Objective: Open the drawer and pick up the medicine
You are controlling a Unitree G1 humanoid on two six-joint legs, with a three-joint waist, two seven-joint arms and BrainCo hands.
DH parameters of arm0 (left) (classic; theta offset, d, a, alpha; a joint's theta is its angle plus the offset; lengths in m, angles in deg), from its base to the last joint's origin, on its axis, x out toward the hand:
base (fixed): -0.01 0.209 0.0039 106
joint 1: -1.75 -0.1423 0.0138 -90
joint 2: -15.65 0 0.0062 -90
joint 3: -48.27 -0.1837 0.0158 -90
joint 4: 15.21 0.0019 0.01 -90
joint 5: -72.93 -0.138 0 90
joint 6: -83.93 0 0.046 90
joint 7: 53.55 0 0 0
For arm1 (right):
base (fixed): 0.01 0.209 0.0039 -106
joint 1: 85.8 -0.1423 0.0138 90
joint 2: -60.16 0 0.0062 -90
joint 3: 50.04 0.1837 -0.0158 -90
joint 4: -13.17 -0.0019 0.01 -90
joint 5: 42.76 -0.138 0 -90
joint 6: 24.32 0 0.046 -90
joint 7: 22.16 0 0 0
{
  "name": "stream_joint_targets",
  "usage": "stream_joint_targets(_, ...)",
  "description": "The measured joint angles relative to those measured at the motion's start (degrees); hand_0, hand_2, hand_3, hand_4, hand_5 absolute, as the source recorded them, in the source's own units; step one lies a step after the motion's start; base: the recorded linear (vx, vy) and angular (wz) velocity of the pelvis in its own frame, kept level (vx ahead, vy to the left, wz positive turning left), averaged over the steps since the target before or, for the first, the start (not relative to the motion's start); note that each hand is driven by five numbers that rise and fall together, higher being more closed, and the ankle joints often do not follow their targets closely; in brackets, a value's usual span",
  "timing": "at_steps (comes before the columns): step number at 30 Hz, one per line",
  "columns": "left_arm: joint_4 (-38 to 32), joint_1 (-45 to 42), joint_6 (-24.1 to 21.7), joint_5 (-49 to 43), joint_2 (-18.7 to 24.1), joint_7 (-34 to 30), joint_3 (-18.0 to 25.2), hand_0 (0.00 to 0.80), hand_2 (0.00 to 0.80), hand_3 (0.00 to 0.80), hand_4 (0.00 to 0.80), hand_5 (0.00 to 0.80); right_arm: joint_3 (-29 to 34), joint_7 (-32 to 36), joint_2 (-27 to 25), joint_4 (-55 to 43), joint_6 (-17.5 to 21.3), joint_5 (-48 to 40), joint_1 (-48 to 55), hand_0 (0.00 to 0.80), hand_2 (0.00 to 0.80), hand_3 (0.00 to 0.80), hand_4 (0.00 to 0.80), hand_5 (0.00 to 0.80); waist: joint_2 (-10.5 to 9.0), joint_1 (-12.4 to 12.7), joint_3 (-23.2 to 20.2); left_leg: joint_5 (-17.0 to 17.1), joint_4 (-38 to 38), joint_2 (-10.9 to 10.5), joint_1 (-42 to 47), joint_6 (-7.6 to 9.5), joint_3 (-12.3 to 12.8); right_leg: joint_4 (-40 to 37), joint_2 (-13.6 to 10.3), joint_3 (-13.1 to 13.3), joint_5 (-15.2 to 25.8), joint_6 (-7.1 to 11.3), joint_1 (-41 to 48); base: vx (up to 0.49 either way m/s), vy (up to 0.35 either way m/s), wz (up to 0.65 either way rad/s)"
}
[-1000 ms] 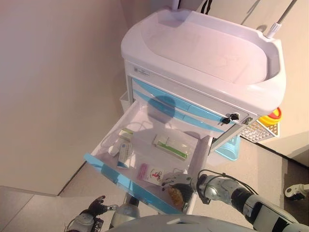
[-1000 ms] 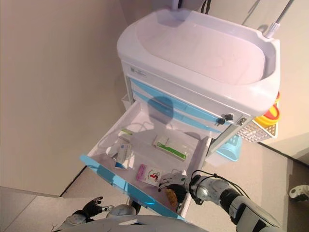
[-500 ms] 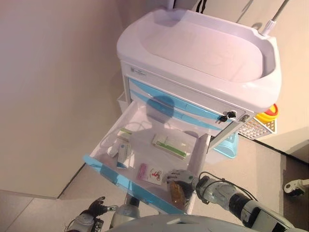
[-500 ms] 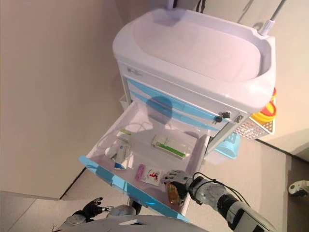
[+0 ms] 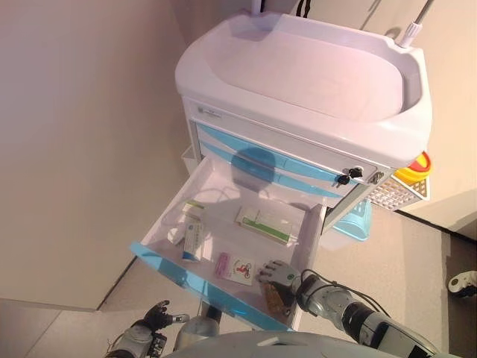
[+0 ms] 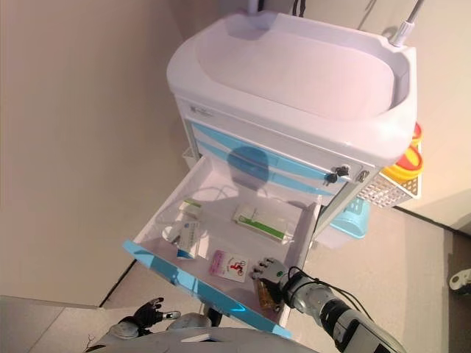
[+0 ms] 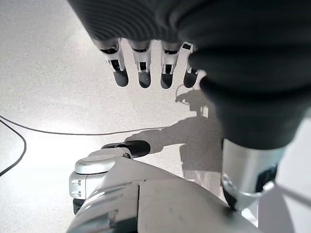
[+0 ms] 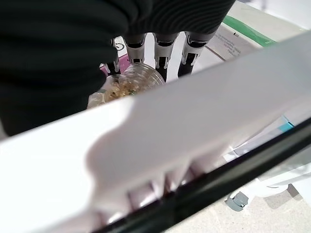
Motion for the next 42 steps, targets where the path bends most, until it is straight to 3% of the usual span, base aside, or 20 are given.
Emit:
stream_joint_targets(1, 0.0, -0.02, 0.0, 0.0, -0.05, 0.0, 0.01, 0.0, 0.0, 0.0, 0.0, 0.0, 0.0, 0.01, 0.0, -0.02, 0.0, 0.17, 0.01, 0.69, 0.69, 0.69, 0.69, 0.69, 0.1, -0.17, -0.03, 0.01, -0.01, 0.0, -0.03, 0.02, 0.12, 0.08, -0.01, 0.15, 0.0, 0.0, -0.07, -0.014, 0.004, -0.06)
stream_joint_targets(2, 0.01, -0.06, 0.0, 0.0, -0.09, 0.0, 0.01, 0.0, 0.0, 0.0, 0.0, 0.0, 0.05, 0.02, -0.01, -0.03, -0.02, 0.3, 0.05, 0.8, 0.8, 0.8, 0.8, 0.8, 0.19, -0.33, -0.09, 0.01, -0.01, 0.0, -0.01, 0.02, 0.24, 0.13, -0.02, 0.32, 0.0, 0.0, -0.13, -0.011, 0.006, -0.06)
stream_joint_targets(25, -0.01, 0.44, 0.06, 0.37, -1.79, -0.26, -0.4, 0.0, 0.0, 0.0, 0.0, 0.0, 2.33, -8.22, -1.72, -1.42, -0.98, 3.85, 1.74, 0.8, 0.8, 0.8, 0.8, 0.8, 1.26, -2.23, -0.17, 0.1, -0.24, 0.01, -0.39, 0.17, 1.01, 0.58, 0.04, 1.07, 0.0, 0.0, -1.1, 0.0, 0.002, -0.01)
stream_joint_targets(29, -0.13, 0.32, 0.64, 1.19, -1.79, -0.23, -0.36, 0.0, 0.0, 0.0, 0.0, 0.0, 5.27, -8.19, -7.38, -11.18, -0.87, -3.83, 1.46, 0.8, 0.8, 0.8, 0.8, 0.8, 1.28, -2.52, -0.13, 0.03, -0.25, 0.06, 0.13, 0.35, 1.68, 0.82, 0.06, 1.91, 0.01, 0.0, -1.08, 0.013, 0.023, -0.08)
stream_joint_targets(36, -1.51, -1.67, 1.4, 2.8, -1.79, -0.15, 0.35, 0.0, 0.0, 0.0, 0.0, 0.0, 18.5, -8.33, -16.84, -30.5, -0.91, -19.23, -0.14, 0.8, 0.8, 0.8, 0.8, 0.8, 1.0, -5.33, 0.15, -0.43, -0.29, 0.42, 1.41, 0.67, 4.5, 0.79, 0.11, 5.32, 0.72, 0.07, -1.16, -0.006, 0.04, -0.21)
stream_joint_targets(39, -2.04, -2.13, 1.53, 3.18, -1.8, -0.12, 0.41, 0.0, 0.0, 0.0, 0.0, 0.0, 22.39, -6.83, -16.55, -33.18, -0.09, -32.12, 0.12, 0.8, 0.8, 0.8, 0.8, 0.8, 0.39, -7.05, 0.79, -0.48, -0.29, 0.67, 1.6, 0.73, 5.17, 0.76, 0.1, 5.96, 1.02, 0.09, -1.22, -0.006, 0.053, -0.14)
stream_joint_targets(42, -2.08, -2.43, 1.65, 4.69, -1.83, -0.05, 0.86, 0.0, 0.0, 0.0, 0.0, 0.0, 26.84, -0.94, -12.96, -34.83, -0.23, -53.12, 2.22, 0.8, 0.8, 0.8, 0.8, 0.8, 0.42, -7.41, 1.02, -0.79, -0.3, 0.85, 2.22, 0.73, 6.02, 0.7, 0.06, 7.29, 1.15, -0.03, -1.15, 0.003, 0.061, -0.21)
